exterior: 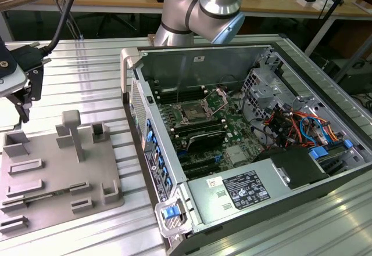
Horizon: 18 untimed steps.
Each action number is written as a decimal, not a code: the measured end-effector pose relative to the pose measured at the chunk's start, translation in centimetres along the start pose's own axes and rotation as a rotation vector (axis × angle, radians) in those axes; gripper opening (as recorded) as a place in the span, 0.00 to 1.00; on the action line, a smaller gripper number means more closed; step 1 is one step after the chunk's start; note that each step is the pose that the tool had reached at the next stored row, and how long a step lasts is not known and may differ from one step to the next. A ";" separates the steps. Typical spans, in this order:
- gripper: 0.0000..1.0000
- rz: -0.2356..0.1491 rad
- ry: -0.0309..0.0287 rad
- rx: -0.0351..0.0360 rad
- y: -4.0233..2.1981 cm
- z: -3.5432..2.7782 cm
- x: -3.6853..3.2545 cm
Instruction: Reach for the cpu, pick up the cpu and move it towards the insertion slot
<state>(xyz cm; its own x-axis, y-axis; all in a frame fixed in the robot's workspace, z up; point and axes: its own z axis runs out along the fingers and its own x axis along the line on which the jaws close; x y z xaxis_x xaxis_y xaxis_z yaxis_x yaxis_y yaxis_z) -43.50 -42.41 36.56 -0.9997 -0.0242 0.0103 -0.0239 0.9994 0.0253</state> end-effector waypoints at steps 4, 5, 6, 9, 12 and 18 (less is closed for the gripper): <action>0.55 0.000 -0.0001 0.0007 0.00 0.00 -0.22; 0.55 0.000 0.0000 0.0007 0.00 0.00 -0.23; 0.55 0.000 -0.0002 0.0006 0.00 -0.02 -0.24; 0.55 0.000 -0.0001 0.0007 0.00 -0.19 -0.25; 0.55 0.000 -0.0004 0.0005 0.00 -0.36 -0.25; 0.55 0.000 0.0000 0.0024 -0.01 -0.39 -0.81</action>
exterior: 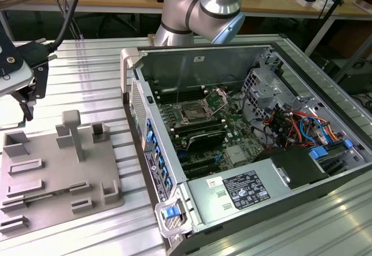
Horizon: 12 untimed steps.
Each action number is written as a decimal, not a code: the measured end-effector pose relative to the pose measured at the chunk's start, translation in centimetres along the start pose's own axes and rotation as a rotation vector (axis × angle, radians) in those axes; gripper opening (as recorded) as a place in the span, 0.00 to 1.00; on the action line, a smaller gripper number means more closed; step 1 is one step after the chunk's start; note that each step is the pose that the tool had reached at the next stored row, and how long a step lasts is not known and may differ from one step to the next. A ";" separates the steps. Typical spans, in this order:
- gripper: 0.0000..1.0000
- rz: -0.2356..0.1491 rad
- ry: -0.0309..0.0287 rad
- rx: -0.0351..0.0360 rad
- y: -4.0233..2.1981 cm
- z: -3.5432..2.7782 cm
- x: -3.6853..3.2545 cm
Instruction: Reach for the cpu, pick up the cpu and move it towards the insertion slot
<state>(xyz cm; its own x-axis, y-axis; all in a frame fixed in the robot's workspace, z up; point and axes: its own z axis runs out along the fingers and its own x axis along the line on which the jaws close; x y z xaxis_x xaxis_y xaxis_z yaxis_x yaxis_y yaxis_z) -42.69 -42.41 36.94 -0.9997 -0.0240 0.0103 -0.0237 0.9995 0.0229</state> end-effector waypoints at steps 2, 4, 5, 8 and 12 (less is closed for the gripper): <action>0.55 0.000 0.0001 -0.0001 -0.01 -0.10 0.00; 0.55 0.000 -0.0002 -0.0003 0.00 -0.28 -0.01; 0.55 0.000 -0.0003 -0.0003 -0.01 -0.28 -0.01; 0.55 0.000 -0.0001 -0.0003 0.00 -0.30 -0.01; 0.55 0.000 0.0000 -0.0002 -0.01 -0.31 -0.21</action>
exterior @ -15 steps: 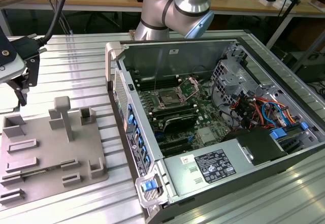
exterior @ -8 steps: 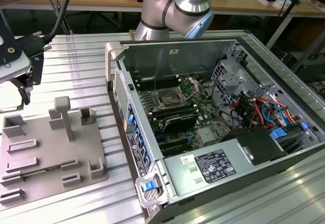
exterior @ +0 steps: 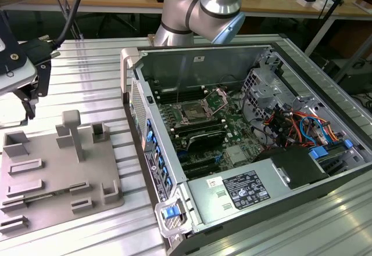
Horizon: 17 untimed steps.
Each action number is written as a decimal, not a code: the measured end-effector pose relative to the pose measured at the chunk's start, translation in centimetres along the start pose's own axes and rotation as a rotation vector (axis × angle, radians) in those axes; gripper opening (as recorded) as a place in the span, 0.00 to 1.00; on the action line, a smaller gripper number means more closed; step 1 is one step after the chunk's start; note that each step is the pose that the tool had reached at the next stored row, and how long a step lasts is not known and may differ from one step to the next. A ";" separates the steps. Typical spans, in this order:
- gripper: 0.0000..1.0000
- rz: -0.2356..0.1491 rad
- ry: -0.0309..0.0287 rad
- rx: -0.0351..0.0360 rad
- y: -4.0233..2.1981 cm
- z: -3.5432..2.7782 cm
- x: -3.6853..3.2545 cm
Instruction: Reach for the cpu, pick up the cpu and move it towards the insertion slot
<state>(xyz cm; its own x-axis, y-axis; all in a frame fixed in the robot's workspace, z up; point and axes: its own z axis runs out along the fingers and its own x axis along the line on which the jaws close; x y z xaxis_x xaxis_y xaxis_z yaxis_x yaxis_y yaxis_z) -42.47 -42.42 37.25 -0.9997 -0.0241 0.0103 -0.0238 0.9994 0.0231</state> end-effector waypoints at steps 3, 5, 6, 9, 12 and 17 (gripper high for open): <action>0.55 0.000 -0.0001 -0.0001 0.00 -0.01 -0.07; 0.55 0.000 0.0001 0.0000 0.01 -0.33 -0.08; 0.55 0.000 0.0000 0.0001 0.01 -0.44 -0.08; 0.55 0.000 -0.0001 0.0000 0.02 -0.87 -0.07; 0.55 0.000 0.0000 0.0000 0.01 -0.94 -0.22; 0.55 0.000 0.0001 0.0000 0.00 -0.95 -0.95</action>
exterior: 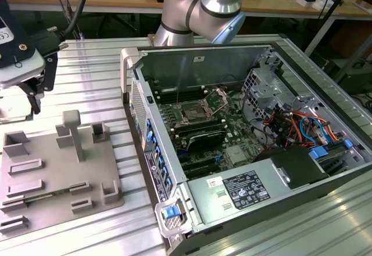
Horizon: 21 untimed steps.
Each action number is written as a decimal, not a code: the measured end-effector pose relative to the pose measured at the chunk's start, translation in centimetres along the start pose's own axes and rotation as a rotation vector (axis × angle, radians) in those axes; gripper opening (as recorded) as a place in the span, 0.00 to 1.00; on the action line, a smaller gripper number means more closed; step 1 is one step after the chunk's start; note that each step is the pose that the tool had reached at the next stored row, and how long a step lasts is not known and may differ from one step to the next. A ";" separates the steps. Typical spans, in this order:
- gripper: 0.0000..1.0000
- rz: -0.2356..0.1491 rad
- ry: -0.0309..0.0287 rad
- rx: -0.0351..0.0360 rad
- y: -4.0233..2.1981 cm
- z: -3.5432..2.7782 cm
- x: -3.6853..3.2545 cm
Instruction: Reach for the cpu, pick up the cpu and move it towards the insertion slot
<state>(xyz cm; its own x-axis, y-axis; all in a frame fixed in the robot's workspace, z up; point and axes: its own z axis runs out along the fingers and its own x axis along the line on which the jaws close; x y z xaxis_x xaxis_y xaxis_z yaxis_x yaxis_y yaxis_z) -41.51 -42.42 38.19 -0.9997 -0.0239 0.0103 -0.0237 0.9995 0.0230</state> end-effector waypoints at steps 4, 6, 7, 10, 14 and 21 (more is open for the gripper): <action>0.55 0.000 -0.0001 -0.0001 -0.01 0.00 -0.38; 0.55 0.000 0.0000 -0.0001 -0.01 0.00 -0.65; 0.55 0.000 -0.0002 -0.0001 -0.02 0.00 -0.77; 0.55 0.000 0.0000 0.0000 -0.02 -0.01 -1.05; 0.55 0.000 0.0000 -0.0001 -0.03 -0.01 -1.33; 0.55 0.000 -0.0001 -0.0001 -0.04 0.01 -1.56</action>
<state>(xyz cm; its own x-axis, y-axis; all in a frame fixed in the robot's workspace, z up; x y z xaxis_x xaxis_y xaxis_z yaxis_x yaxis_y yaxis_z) -39.95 -42.42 38.17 -0.9997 -0.0234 0.0103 -0.0232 0.9995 0.0231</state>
